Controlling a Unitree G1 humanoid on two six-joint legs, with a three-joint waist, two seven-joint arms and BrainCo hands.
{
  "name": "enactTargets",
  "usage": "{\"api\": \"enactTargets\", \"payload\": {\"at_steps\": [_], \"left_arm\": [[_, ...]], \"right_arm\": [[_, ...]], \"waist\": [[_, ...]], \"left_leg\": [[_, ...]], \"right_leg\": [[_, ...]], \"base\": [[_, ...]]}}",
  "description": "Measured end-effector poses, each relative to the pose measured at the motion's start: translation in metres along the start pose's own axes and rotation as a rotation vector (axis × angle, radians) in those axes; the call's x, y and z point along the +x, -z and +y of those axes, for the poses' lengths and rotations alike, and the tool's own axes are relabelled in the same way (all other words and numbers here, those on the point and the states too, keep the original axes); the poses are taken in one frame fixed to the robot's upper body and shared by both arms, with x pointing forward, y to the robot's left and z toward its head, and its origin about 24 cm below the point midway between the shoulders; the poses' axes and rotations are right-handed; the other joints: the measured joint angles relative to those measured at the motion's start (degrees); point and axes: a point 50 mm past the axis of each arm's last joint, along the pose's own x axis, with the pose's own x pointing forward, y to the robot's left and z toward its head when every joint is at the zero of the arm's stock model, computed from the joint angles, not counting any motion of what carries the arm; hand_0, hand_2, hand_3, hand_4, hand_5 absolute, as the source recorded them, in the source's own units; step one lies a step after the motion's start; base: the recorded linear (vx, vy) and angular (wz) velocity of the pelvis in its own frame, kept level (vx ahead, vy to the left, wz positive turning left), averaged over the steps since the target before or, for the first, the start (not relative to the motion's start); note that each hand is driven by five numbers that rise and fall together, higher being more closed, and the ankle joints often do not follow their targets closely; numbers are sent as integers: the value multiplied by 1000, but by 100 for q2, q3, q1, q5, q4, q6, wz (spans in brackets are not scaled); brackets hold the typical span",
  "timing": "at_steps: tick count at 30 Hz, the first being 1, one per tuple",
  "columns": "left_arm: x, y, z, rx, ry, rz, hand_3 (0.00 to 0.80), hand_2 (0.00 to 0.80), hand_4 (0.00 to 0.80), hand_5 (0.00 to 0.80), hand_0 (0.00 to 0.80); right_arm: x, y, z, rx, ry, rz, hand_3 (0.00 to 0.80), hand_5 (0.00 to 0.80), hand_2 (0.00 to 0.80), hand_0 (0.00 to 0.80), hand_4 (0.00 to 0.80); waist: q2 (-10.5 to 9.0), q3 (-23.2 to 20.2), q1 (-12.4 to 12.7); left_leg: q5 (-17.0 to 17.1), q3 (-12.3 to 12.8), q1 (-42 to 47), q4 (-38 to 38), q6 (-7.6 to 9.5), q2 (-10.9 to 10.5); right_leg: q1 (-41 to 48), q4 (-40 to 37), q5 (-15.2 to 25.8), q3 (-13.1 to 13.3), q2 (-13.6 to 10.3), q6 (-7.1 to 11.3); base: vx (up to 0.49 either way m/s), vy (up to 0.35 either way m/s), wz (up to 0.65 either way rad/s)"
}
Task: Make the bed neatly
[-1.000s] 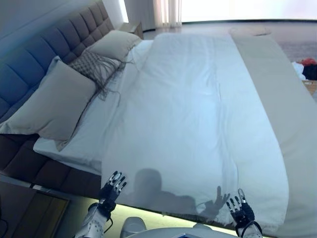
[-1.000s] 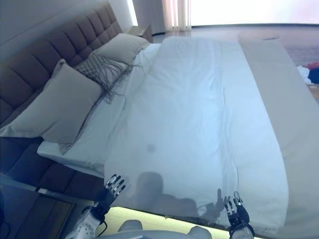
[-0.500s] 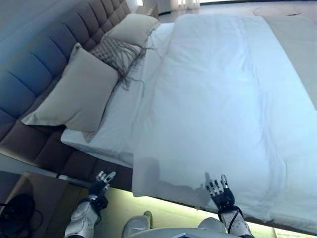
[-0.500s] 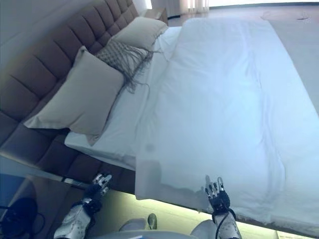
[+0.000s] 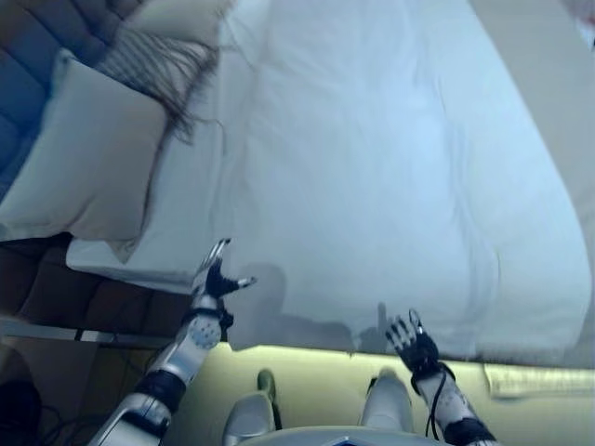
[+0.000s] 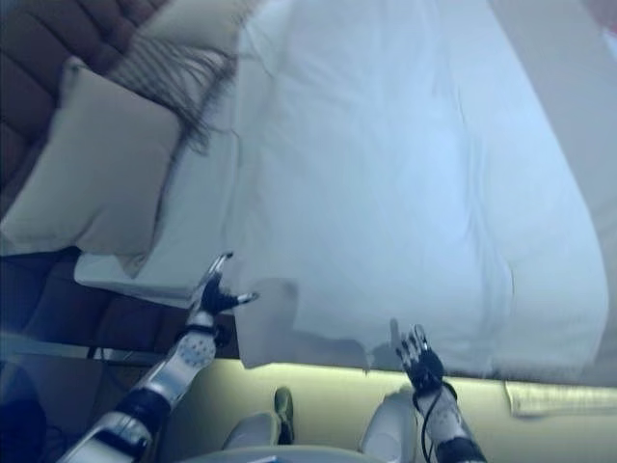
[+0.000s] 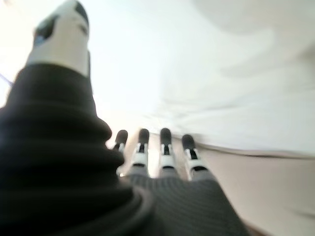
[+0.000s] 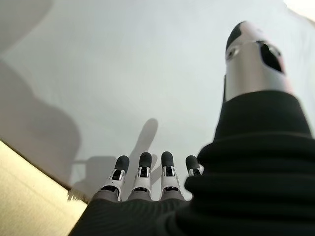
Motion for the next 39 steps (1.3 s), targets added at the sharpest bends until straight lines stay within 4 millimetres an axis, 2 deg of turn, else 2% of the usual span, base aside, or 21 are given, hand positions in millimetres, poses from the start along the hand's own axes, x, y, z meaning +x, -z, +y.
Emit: {"api": "enactTargets", "payload": {"at_steps": [2, 7, 12, 17, 21, 26, 33, 37, 38, 39], "left_arm": [[13, -12, 6, 37, -69, -67, 0, 0, 0, 0, 0], [32, -28, 15, 103, -187, -120, 0, 0, 0, 0, 0], [42, -36, 19, 158, -264, -110, 0, 0, 0, 0, 0], [54, -43, 24, 308, -313, -129, 0, 0, 0, 0, 0], [60, -44, 31, 400, -358, -140, 0, 0, 0, 0, 0], [66, -47, 37, 425, -377, -135, 0, 0, 0, 0, 0], [74, -54, 31, 494, -298, -91, 0, 0, 0, 0, 0], [86, -60, 36, 560, -272, -47, 0, 0, 0, 0, 0], [88, -59, 39, 580, -275, -36, 60, 60, 60, 60, 60], [88, -59, 40, 600, -277, -23, 188, 188, 188, 188, 188]], "right_arm": [[3, -10, 7, -17, -18, -33, 0, 0, 0, 0, 0], [3, -28, 11, -20, -36, -106, 0, 0, 0, 0, 0], [7, -40, 42, -9, -135, -166, 0, 0, 0, 0, 0], [3, -48, 67, -14, -236, -214, 0, 0, 0, 0, 0], [0, -51, 84, -9, -300, -233, 0, 0, 0, 0, 0], [-3, -54, 92, -7, -321, -246, 0, 0, 0, 0, 0], [-8, -60, 113, -9, -369, -273, 0, 0, 0, 0, 0], [-13, -59, 131, -9, -418, -284, 0, 0, 0, 0, 0], [-13, -56, 133, -16, -424, -274, 0, 0, 0, 0, 0], [-13, -54, 135, -21, -426, -268, 0, 0, 0, 0, 0]], "waist": [[23, 286, -44], [49, 911, -269], [65, 1312, -308], [21, 1400, -340], [-28, 1435, -475], [-28, 1435, -604], [-33, 1435, -622], [-76, 1431, -638], [-119, 1429, -630], [-148, 1426, -633]], "left_leg": [[-134, -74, -273, 242, -34, 5], [-138, -62, -998, 604, -45, 48], [-71, -35, -1302, 613, -102, 143], [-63, -40, -1517, 609, -121, 174], [-62, -42, -1736, 665, -123, 178], [-64, -40, -1872, 669, -119, 181], [-63, -25, -2125, 706, -121, 180], [-64, -38, -2305, 745, -121, 252], [-64, -39, -2336, 747, -121, 279], [-64, -40, -2363, 749, -121, 311]], "right_leg": [[-279, 19, 113, 192, 85, -4], [-893, 132, 183, 211, 81, -27], [-1275, 127, 342, 258, 225, -141], [-1580, 182, 351, 261, 258, -162], [-1848, 257, 357, 262, 258, -189], [-2013, 256, 397, 265, 266, -248], [-2354, 334, 421, 296, 271, -283], [-2534, 322, 459, 292, 355, -338], [-2569, 317, 469, 292, 393, -354], [-2587, 298, 479, 286, 432, -369]], "base": [[-127, 8, -39], [-138, 38, 3], [-58, 13, -14], [-33, -9, -8], [1, 3, -4], [7, 14, -2], [13, -14, -4], [-3, -81, -7], [8, -37, -14], [6, -15, -14]]}}
